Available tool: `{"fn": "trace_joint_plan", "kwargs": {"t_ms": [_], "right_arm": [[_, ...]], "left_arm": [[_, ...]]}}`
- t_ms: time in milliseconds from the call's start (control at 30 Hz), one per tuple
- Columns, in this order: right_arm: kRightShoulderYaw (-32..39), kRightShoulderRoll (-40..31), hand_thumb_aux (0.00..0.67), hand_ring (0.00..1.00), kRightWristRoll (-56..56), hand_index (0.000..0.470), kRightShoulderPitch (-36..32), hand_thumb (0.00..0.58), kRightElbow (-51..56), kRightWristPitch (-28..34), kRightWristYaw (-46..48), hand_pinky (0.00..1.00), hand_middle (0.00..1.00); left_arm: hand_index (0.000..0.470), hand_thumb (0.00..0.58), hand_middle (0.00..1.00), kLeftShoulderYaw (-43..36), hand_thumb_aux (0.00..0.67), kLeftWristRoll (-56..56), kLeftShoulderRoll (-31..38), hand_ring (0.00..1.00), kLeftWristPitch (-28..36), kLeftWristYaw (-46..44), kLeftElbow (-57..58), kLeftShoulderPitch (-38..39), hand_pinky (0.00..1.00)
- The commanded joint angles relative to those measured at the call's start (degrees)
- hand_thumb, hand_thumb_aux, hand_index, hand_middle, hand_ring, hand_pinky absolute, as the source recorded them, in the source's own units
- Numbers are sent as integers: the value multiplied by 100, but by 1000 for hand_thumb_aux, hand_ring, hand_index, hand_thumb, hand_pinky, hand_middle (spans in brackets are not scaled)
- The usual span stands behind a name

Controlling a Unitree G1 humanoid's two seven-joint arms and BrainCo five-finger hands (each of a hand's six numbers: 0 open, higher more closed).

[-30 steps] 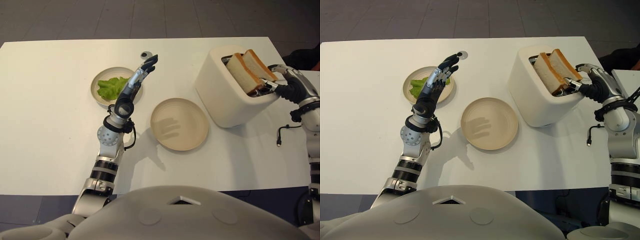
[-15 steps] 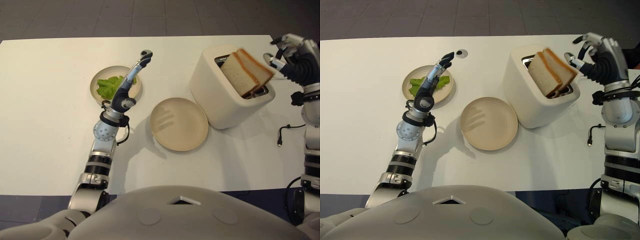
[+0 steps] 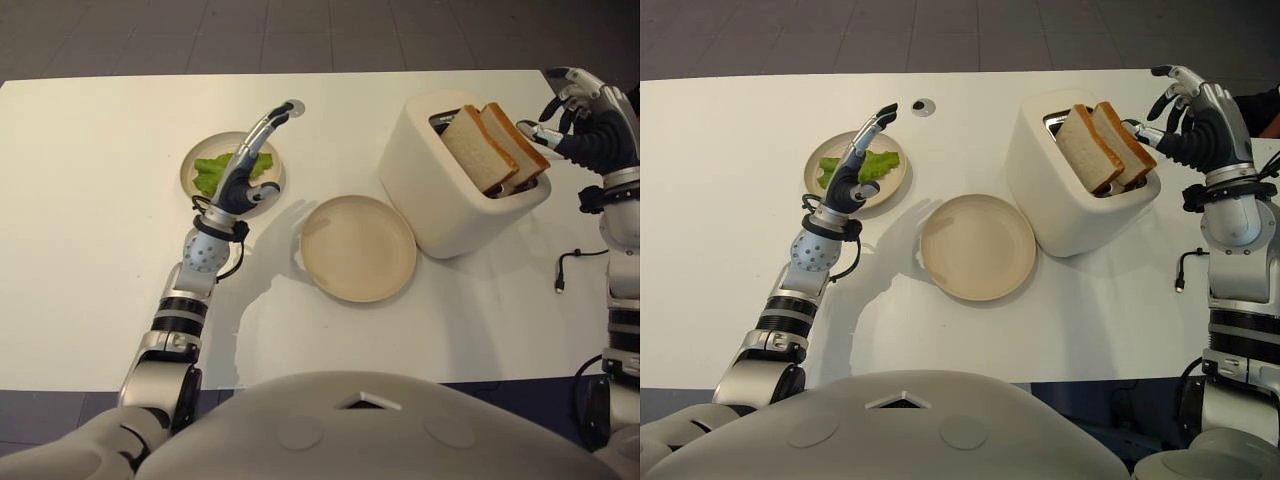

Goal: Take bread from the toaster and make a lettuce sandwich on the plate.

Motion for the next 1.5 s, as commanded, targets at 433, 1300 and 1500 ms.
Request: {"fn": "trace_joint_plan", "kwargs": {"t_ms": [433, 1300, 1500], "right_arm": [[-25, -714, 405, 0, 362, 284, 979, 489, 74, -351, 1284, 0, 0], [331, -341, 670, 0, 446, 470, 272, 580, 471, -427, 772, 0, 0], [-180, -118, 670, 302, 1133, 470, -36, 580, 236, -593, 488, 302, 302]], "left_arm": [[0, 0, 0, -251, 0, -21, 94, 0, 0, 130, 35, 72, 0], [0, 0, 0, -396, 0, -6, 105, 0, 3, 290, 192, 49, 0], [0, 0, 0, -338, 0, 87, 139, 0, 141, 401, 251, 5, 0]]}}
